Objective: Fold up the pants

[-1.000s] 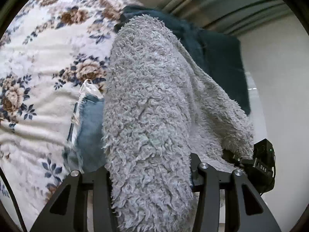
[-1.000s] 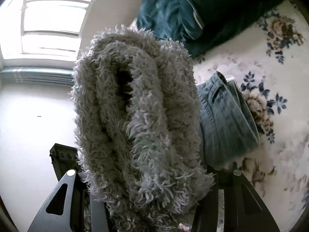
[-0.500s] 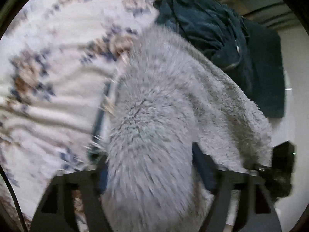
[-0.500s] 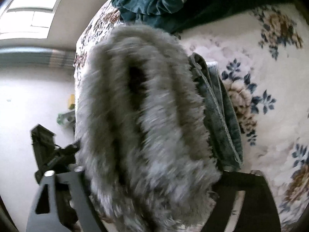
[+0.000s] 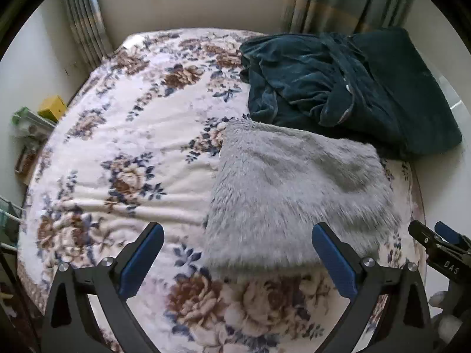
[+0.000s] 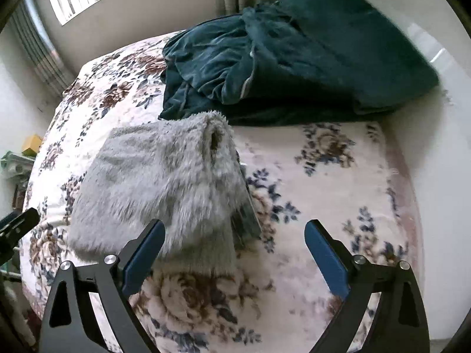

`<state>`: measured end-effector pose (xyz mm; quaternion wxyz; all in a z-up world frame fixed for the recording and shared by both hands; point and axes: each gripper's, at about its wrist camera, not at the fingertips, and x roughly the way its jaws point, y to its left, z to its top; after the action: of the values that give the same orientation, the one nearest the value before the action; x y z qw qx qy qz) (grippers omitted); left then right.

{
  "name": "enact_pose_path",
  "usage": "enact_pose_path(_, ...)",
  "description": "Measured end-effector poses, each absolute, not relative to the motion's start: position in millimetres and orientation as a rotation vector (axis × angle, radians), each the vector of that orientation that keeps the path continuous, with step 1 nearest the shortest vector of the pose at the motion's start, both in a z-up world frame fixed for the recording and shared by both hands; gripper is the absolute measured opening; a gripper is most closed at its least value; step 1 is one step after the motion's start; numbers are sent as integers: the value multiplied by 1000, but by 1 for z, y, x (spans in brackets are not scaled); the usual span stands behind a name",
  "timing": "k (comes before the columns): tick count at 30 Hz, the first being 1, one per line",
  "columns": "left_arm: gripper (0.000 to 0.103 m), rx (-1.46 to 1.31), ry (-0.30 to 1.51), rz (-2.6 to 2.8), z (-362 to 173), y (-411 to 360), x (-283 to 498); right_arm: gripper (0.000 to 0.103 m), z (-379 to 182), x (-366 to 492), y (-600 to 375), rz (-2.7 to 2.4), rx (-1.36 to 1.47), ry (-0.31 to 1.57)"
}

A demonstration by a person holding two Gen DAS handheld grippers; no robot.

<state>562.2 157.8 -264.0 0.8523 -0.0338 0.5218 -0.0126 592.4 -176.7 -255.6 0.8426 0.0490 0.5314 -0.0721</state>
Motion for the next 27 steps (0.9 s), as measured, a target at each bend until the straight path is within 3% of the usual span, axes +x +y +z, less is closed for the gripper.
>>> enact_pose_path(27, 103, 35, 773, -76, -42, 184, 246, 98, 60, 183, -86, -114, 56, 757)
